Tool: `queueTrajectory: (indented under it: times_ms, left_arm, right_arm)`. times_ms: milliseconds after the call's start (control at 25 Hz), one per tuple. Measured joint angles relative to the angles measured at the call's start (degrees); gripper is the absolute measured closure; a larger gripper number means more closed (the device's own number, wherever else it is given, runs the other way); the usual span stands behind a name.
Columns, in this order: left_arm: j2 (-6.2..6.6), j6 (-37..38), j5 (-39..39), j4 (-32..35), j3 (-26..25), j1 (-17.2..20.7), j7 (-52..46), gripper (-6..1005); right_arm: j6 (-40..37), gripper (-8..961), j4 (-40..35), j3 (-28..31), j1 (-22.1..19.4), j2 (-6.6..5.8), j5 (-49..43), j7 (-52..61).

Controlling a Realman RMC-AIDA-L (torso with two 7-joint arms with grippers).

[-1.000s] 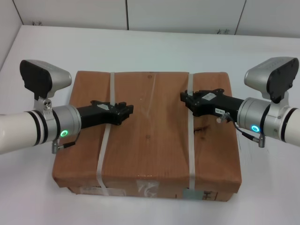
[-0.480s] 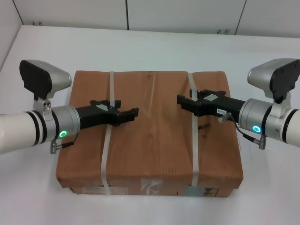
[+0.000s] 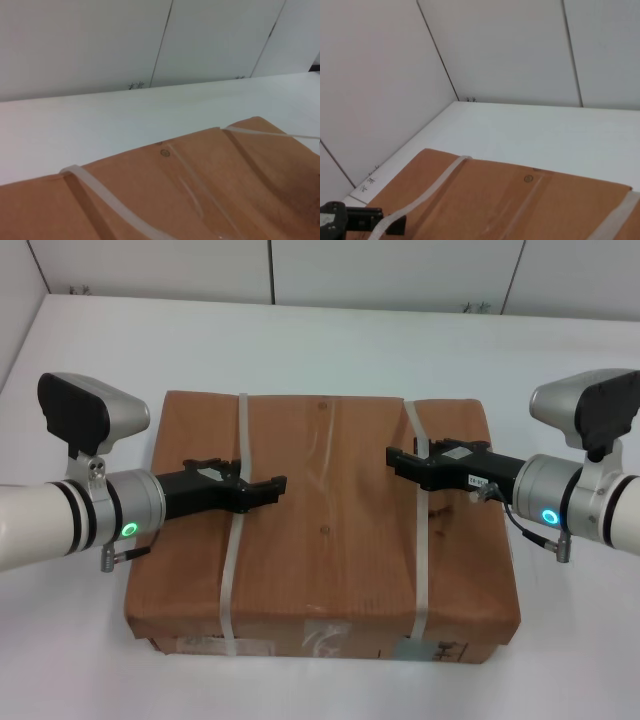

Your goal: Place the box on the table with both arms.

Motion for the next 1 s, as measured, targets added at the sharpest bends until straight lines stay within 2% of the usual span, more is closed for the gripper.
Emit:
queueTrajectory:
  times_ms: [520,1000]
  left_arm:
    - [-0.04,0.66,-0.41,0.2,-0.52,-0.06,-0.11,282]
    - [0.41,2.47,-0.58,1.02,-0.73,1.41,-0.62,283]
  right_arm:
    - [3.14,423,0.8,-0.21,-0.05,0.02,-1.58,2.61]
    - [1.7,418,-3.45,4.25,-5.05,0.02,-0.85,2.71]
